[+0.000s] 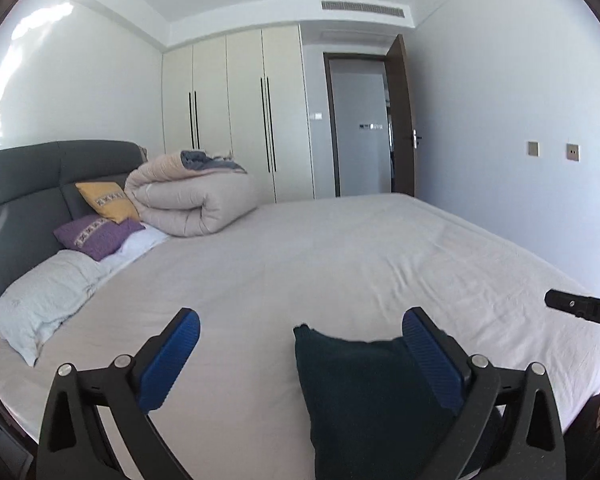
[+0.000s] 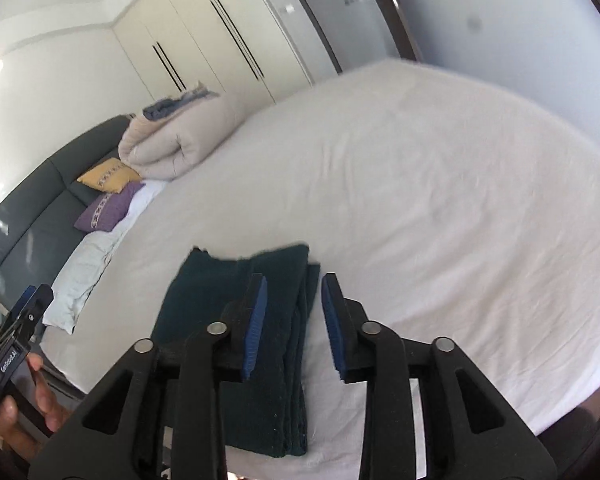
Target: Fold small clothes
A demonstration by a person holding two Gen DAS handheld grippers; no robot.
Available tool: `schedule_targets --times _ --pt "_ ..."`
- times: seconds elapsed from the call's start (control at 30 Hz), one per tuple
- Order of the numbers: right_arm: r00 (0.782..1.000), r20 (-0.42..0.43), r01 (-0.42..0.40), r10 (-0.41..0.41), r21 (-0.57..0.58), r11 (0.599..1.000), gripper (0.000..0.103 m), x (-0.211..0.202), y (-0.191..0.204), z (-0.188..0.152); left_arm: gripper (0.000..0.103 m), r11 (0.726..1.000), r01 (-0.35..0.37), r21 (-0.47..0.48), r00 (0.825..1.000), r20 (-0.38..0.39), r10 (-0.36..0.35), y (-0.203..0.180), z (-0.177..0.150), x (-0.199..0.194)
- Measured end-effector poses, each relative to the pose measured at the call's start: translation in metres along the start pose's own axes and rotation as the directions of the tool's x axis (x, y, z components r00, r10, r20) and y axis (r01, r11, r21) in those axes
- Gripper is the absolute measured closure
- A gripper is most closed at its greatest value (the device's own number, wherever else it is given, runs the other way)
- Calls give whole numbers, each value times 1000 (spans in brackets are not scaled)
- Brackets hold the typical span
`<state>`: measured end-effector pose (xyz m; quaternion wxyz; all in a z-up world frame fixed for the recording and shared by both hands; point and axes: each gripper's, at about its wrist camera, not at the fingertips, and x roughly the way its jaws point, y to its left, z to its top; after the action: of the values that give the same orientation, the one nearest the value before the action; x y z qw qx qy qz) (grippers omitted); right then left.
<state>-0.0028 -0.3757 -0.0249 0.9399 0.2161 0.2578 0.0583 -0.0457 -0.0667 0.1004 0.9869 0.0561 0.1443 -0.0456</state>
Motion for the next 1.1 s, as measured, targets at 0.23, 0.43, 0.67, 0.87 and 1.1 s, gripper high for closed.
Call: schedule_targets --times 0.23,0.43,0.67,0.87,1.1 --pt "806 592 102 -14 -116 988 0 -119 66 28 0 999 5 -34 999 45 -3 15 39 -43" --pt "880 474 108 35 -272 956 0 -132 106 43 0 1000 3 -10 999 -50 -3 13 29 -36" --pt "994 101 68 -39 -294 954 0 -62 117 12 0 998 19 -58 955 -294 -35 11 -27 6" --pt "979 -28 188 -203 -274 943 0 -2 95 -28 0 997 -36 -68 915 -404 5 15 -67 30" --pt "952 -110 256 -284 -219 942 0 32 93 -59 0 998 -27 -60 895 -447 -3 13 -79 39"
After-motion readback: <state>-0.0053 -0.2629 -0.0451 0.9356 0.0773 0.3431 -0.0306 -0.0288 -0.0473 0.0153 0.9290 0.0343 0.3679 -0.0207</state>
